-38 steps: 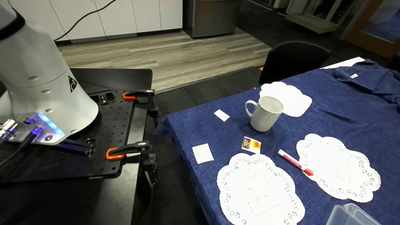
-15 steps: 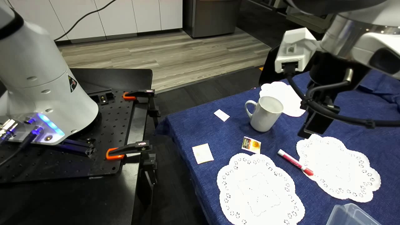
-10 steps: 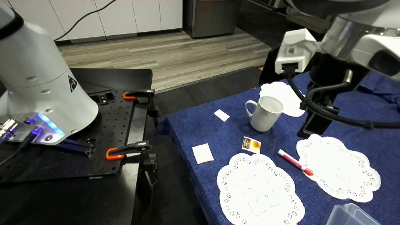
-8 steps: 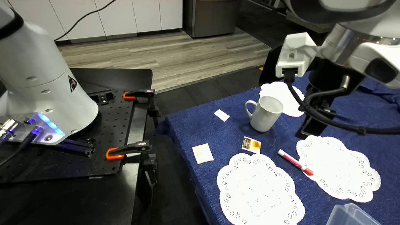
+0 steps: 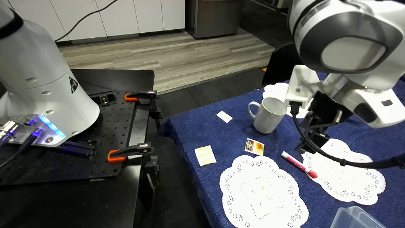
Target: Pick up the marker and put it in the cup
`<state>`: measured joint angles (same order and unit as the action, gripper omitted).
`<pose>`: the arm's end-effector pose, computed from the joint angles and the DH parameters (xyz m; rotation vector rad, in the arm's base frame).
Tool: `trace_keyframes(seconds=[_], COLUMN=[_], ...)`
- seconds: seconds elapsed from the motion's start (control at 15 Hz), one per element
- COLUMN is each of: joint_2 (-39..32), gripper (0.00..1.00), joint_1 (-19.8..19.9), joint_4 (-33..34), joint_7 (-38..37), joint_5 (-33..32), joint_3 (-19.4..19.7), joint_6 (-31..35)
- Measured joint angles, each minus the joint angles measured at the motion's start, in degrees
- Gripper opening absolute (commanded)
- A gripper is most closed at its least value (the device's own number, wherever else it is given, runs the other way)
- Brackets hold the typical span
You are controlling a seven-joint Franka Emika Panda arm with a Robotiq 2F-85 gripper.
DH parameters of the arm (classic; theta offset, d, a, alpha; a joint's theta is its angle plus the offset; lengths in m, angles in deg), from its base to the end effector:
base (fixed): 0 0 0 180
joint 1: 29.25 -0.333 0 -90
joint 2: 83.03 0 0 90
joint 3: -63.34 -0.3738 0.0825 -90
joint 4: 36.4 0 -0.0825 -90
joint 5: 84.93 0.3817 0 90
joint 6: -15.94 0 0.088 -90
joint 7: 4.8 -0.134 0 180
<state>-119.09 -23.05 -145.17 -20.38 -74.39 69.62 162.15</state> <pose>0.6511 -0.1389 0.1925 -2.9526 0.9448 -0.0468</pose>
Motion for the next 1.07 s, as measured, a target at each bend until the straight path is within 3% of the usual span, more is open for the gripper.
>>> trace_keyframes(seconds=[0.87,0.93,1.0,1.07], joint_2=[-19.14,-20.17,-21.13,-21.99], gripper=[1.0,0.93,0.75,0.68], joint_1=[0.05,0.04,0.04,0.04], joint_4=[18.35,19.45,20.48,21.4], joint_7=[-9.21,-9.87,-10.67,-11.09], joint_5=[2.21,2.21,2.21,2.21], joint_3=[0.57,0.76,0.93,1.09], joint_6=[-1.28,-1.28,-1.28,-1.28])
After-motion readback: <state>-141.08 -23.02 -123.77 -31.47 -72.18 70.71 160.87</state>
